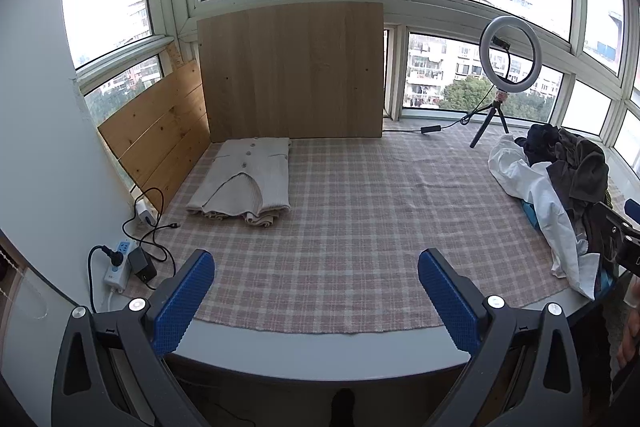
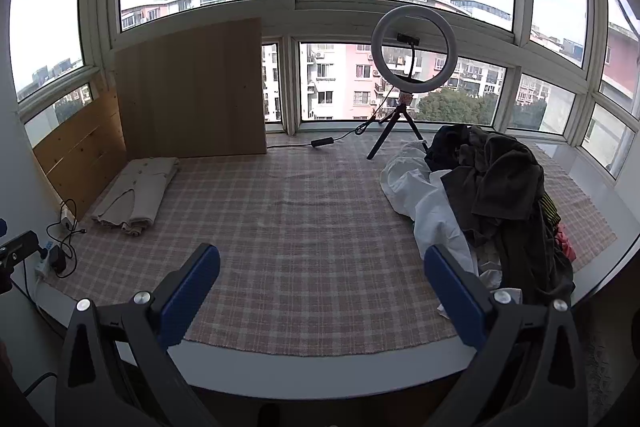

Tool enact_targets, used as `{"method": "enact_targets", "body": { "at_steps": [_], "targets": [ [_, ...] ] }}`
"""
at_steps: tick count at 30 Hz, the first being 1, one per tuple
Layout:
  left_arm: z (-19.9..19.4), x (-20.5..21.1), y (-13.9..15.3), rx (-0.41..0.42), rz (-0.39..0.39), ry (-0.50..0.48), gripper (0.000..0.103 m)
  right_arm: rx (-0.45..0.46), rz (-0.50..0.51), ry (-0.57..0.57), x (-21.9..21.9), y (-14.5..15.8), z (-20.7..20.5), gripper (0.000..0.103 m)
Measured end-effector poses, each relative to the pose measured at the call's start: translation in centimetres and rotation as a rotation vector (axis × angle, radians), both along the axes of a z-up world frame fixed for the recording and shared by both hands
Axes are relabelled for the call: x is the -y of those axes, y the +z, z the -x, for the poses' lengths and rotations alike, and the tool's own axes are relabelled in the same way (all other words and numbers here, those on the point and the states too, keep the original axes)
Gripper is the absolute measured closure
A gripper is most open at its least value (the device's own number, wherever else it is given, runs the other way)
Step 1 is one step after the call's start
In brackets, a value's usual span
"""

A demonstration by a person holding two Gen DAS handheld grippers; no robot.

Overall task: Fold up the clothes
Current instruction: 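Move both tools toward the clothes pile beside the ring light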

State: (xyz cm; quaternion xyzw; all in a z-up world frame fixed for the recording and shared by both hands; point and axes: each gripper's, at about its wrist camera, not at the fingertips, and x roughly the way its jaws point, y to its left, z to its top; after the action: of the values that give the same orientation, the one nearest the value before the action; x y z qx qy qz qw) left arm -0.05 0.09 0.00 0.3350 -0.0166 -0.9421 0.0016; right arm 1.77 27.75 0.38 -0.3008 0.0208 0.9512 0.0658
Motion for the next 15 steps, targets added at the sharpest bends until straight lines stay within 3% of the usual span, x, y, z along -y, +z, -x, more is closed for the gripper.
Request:
{"method": "enact_targets", "body": {
  "at_steps": [15],
  "targets": [
    [0.8, -1.3, 0.0, 0.038, -0.019, -0.028, 0.001, 0.001, -0.021, -0.029, -1.1, 0.5, 0.0, 0.000]
  ]
}}
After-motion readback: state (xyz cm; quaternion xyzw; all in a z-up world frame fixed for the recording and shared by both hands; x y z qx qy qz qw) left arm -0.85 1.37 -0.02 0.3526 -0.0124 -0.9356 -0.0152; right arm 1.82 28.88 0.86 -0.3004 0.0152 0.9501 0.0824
